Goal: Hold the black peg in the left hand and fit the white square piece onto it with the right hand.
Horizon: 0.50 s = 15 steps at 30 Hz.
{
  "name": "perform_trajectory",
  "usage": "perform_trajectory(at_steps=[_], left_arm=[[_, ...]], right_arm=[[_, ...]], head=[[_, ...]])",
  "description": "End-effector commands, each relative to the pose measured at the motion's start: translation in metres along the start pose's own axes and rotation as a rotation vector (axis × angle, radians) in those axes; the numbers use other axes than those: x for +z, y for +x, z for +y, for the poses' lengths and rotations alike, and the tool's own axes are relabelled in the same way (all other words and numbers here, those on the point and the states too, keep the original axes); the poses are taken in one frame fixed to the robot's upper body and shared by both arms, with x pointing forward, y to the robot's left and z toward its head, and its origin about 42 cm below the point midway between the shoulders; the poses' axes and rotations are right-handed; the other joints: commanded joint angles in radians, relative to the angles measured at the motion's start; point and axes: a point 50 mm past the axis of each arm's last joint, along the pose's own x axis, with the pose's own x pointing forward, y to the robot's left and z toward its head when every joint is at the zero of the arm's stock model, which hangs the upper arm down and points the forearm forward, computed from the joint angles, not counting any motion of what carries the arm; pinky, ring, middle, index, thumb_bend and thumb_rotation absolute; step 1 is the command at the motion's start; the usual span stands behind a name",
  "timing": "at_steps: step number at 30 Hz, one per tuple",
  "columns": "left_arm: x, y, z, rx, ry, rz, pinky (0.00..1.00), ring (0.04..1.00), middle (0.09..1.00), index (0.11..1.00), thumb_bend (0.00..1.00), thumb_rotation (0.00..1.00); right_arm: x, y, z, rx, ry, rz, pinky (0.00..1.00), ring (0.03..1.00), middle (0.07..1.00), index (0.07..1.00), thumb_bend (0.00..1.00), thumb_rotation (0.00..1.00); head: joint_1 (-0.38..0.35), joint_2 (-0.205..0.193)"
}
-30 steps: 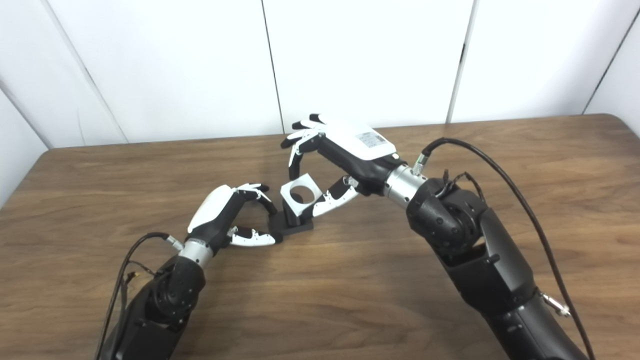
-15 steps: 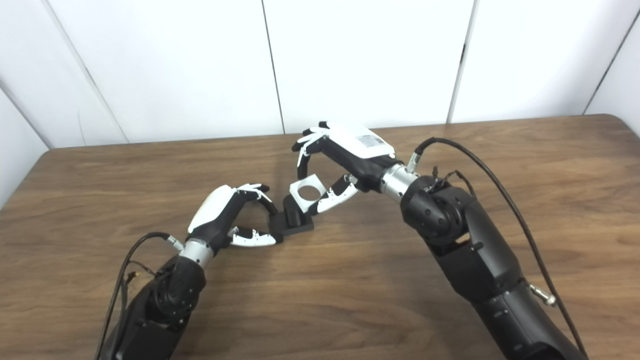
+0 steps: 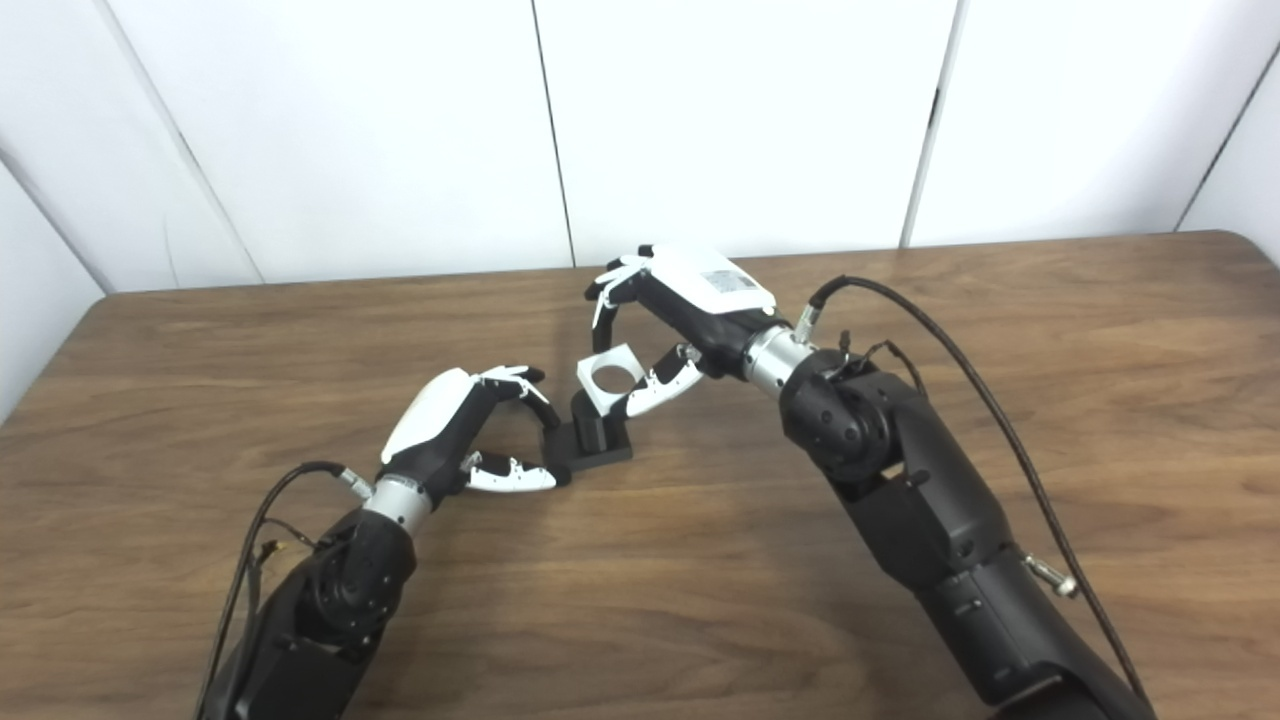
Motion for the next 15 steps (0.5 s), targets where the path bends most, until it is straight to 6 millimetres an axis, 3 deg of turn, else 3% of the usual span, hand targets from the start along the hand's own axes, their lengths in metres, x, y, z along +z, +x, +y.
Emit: perform_trajectory(at_steps=[1, 15], left_arm=[[-0.011, -0.003, -0.005, -0.046, 0.066, 0.051, 0.95, 0.927, 0.866, 0.488, 0.52, 0.08], [-0.010, -0.003, -0.007, -0.046, 0.062, 0.056, 0.95, 0.927, 0.868, 0.488, 0.52, 0.08]], right_arm=[[0.020, 0.017, -0.025, -0.081, -0.032, -0.080, 0.98, 0.910, 0.813, 0.480, 0.52, 0.14], [0.035, 0.026, -0.014, -0.065, -0.023, -0.108, 0.97, 0.909, 0.806, 0.481, 0.52, 0.14]], head=[[0.001, 0.001], [0.003, 0.008]])
